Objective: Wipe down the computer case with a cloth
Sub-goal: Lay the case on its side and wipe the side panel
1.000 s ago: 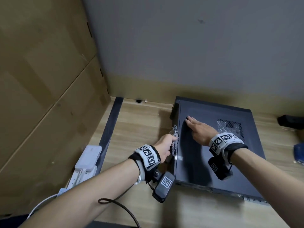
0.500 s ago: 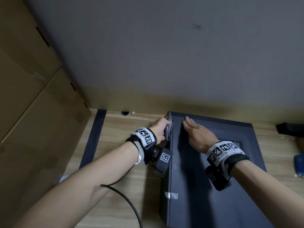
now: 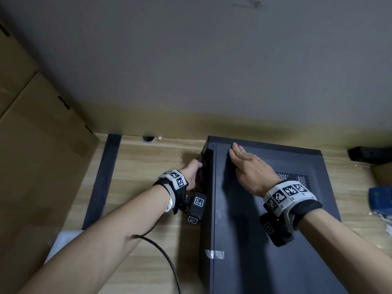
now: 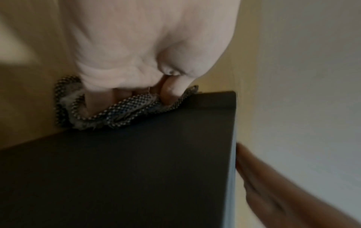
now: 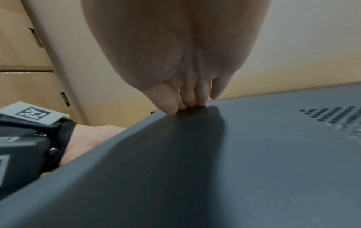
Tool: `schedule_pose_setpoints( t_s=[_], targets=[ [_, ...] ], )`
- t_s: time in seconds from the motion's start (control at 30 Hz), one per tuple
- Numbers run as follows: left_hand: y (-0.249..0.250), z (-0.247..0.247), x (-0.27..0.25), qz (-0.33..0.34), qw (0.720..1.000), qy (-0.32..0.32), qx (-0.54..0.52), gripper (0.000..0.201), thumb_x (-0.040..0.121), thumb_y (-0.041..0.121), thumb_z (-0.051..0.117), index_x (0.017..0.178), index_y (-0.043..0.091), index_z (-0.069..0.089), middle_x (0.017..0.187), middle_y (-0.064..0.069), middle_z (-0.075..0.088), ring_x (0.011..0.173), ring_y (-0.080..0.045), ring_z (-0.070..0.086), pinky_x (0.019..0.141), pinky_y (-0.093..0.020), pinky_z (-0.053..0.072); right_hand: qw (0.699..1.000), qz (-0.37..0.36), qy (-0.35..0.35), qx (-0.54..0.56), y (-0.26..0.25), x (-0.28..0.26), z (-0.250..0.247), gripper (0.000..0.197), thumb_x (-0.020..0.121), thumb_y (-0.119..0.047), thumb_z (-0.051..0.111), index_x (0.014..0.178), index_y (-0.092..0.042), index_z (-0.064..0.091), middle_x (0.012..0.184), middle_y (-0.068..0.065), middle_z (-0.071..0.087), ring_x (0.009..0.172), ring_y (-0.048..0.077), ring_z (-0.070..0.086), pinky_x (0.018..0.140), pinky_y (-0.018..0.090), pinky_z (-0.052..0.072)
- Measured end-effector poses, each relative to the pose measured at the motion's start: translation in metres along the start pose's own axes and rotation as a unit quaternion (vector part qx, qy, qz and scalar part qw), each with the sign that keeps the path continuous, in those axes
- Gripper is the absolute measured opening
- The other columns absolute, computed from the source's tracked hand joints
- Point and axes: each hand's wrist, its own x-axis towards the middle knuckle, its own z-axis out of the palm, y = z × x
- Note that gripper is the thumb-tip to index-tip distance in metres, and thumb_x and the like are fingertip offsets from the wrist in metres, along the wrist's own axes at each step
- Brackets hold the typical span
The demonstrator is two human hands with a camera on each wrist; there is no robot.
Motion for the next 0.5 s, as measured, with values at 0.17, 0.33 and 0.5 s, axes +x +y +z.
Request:
schedule_pose_setpoints(
  t_s=[0.17, 0.33, 0.5],
  targets=[
    [-0.031, 0.002, -0.024, -0.015, 0.999, 0.015, 0.031, 0.033, 0.102, 0.025, 0.027, 0.122, 0.010, 0.050, 0.126, -0.006, 0.050, 0.105, -0.025, 0.053, 0.103, -0.038, 0.035, 1.000, 0.013, -0.002, -0.001, -0.002, -0.001, 0.001, 0.071, 0.093, -0.009, 0.036, 0.158, -0.011, 0.008, 0.166, 0.006, -0.002, 0.153, 0.018, 0.001, 0.124, 0.032, 0.007],
    [-0.070, -0.003, -0.040, -0.019, 0.999, 0.020, 0.039, 0.034, 0.101, 0.018, 0.029, 0.133, 0.016, 0.042, 0.131, -0.007, 0.052, 0.119, -0.028, 0.051, 0.105, -0.040, 0.034, 1.000, 0.023, -0.001, -0.008, -0.007, -0.003, 0.003, 0.071, 0.092, -0.006, 0.036, 0.158, -0.011, 0.010, 0.166, 0.006, -0.001, 0.153, 0.019, 0.004, 0.124, 0.034, 0.009],
    [-0.071, -0.009, -0.053, 0.063, 0.996, 0.063, 0.003, 0.024, 0.095, 0.017, 0.043, 0.114, 0.013, 0.057, 0.128, -0.013, 0.061, 0.108, -0.030, 0.061, 0.091, -0.040, 0.050, 0.999, 0.024, 0.019, 0.040, -0.003, -0.018, -0.014, 0.062, 0.098, -0.011, 0.037, 0.157, -0.014, 0.020, 0.166, 0.003, 0.010, 0.152, 0.017, 0.010, 0.124, 0.034, 0.011]
  ],
)
